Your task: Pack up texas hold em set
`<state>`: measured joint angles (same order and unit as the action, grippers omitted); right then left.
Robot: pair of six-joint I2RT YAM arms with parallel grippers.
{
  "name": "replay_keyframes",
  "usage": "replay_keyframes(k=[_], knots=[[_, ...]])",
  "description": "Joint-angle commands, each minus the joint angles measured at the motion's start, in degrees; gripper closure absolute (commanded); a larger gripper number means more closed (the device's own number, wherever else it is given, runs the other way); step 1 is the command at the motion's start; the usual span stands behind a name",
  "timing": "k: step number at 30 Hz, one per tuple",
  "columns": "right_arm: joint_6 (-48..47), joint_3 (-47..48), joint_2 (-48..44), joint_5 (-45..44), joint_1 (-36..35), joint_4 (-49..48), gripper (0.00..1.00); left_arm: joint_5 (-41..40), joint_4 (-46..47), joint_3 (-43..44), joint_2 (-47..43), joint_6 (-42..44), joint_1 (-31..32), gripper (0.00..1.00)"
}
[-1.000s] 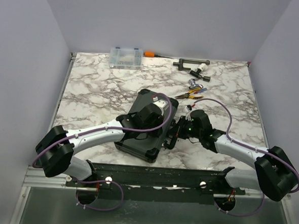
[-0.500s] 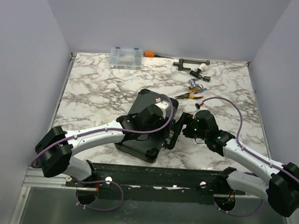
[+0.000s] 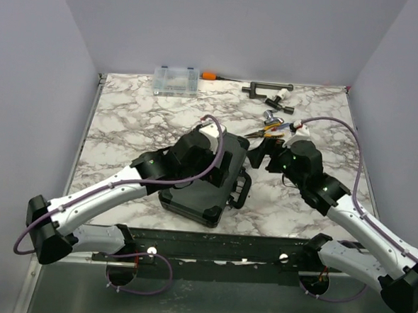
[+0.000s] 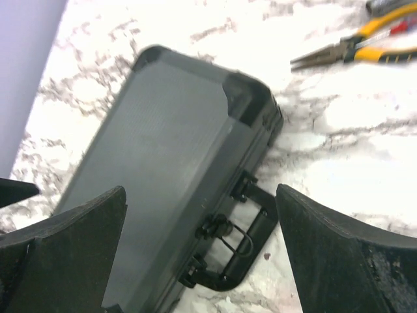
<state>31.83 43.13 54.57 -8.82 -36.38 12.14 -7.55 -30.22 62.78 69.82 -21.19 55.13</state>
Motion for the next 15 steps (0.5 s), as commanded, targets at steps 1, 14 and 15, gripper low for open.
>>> replay_keyframes(k=[1, 14, 15], knots=[[-3.53, 3.43, -2.8, -5.16, -0.09, 0.32, 0.0, -7.09, -4.95, 2.78, -7.31, 5.93, -2.05, 0.02], [-6.07, 5.3, -7.84, -4.8, -0.09, -4.88, 0.0, -21.4, -6.59, -0.47, -22.68, 15.77, -5.83, 0.02], [-6.48, 5.12, -8.3, -5.09, -0.05, -5.54, 0.0, -22.52, -6.61, -1.02, -23.47, 16.65, -5.91, 0.02]])
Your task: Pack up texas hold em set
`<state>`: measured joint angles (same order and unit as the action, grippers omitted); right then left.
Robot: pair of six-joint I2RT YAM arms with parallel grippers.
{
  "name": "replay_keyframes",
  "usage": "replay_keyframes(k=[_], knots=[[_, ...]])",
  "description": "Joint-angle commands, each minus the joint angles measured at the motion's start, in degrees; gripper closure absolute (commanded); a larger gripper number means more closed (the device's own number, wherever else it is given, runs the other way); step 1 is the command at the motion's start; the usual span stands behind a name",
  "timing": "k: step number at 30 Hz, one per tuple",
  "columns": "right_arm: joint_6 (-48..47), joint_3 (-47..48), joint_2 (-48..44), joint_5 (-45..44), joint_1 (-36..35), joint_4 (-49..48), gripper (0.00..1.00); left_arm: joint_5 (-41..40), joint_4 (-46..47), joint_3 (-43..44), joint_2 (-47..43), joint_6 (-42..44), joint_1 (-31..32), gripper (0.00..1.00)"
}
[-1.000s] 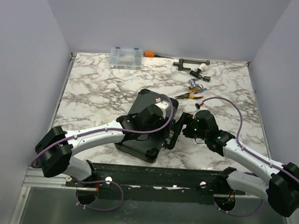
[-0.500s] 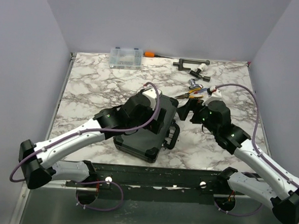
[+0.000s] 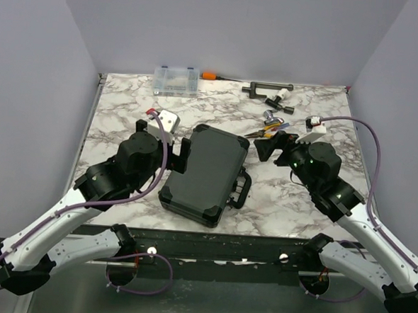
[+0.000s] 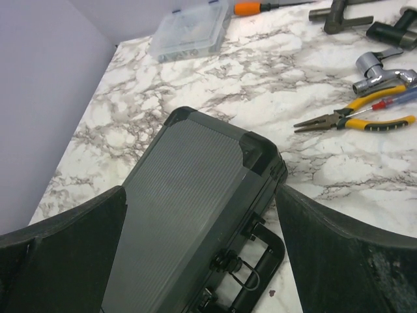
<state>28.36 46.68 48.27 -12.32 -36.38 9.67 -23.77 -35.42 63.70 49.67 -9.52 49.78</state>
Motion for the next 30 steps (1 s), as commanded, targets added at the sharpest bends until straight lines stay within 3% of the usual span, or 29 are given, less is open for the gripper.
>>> replay_keyframes(k=[1, 4, 7, 30], knots=[[-3.29, 1.2, -2.52, -1.99, -0.03, -3.8, 0.0, -7.09, -1.32, -2.8, -4.25, 5.65, -0.64, 0.01], [-3.27, -0.55, -4.32, -3.61, -0.07, -7.0, 0.0, -10.12, 1.18, -7.22, -6.99, 6.44, -0.89, 0.01], [-3.62, -2.9, -6.2, -3.38, -0.07, -11.31, 0.0, -8.26, 4.61, -12.07, -9.01, 6.86, -2.08, 0.02], [-2.85, -2.82, -4.24, -1.41, -0.09, -13.54, 0.0, -9.79, 5.19, -13.34, -11.46, 6.4, -2.2, 0.01]])
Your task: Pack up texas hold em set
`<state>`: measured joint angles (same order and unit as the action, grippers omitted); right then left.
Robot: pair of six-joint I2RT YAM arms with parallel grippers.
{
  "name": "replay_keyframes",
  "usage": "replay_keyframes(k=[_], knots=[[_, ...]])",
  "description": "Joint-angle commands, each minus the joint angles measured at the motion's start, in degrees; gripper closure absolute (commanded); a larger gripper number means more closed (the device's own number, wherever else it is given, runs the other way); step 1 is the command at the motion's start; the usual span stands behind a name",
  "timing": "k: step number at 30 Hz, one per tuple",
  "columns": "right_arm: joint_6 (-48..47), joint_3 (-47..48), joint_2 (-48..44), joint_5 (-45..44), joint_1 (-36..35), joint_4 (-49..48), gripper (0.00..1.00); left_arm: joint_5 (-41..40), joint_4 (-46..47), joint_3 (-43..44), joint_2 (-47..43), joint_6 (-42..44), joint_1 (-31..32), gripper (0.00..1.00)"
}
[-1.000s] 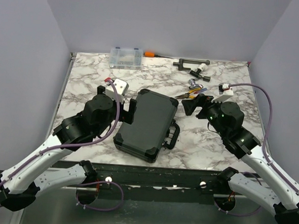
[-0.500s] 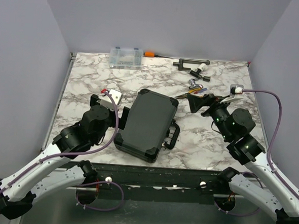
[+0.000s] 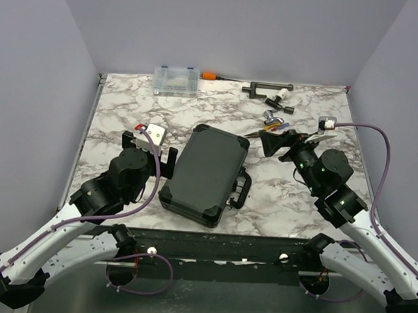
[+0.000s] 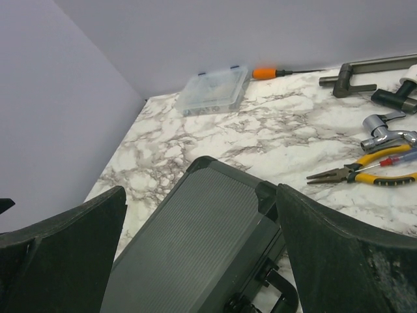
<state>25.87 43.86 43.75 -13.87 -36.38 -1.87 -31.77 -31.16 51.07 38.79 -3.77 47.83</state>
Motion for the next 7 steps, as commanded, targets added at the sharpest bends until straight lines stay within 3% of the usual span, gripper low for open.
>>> replay_keyframes(k=[1, 7], knots=[[-0.25, -0.22, 0.42, 0.51, -0.07, -2.7, 0.0, -1.84, 0.92, -0.79, -0.6, 0.66, -0.25, 0.02], [-0.77, 0.07, 3.39, 0.97, -0.09, -4.26, 0.0, -3.22, 0.94, -1.22, -0.99, 0.84, -0.21, 0.01]])
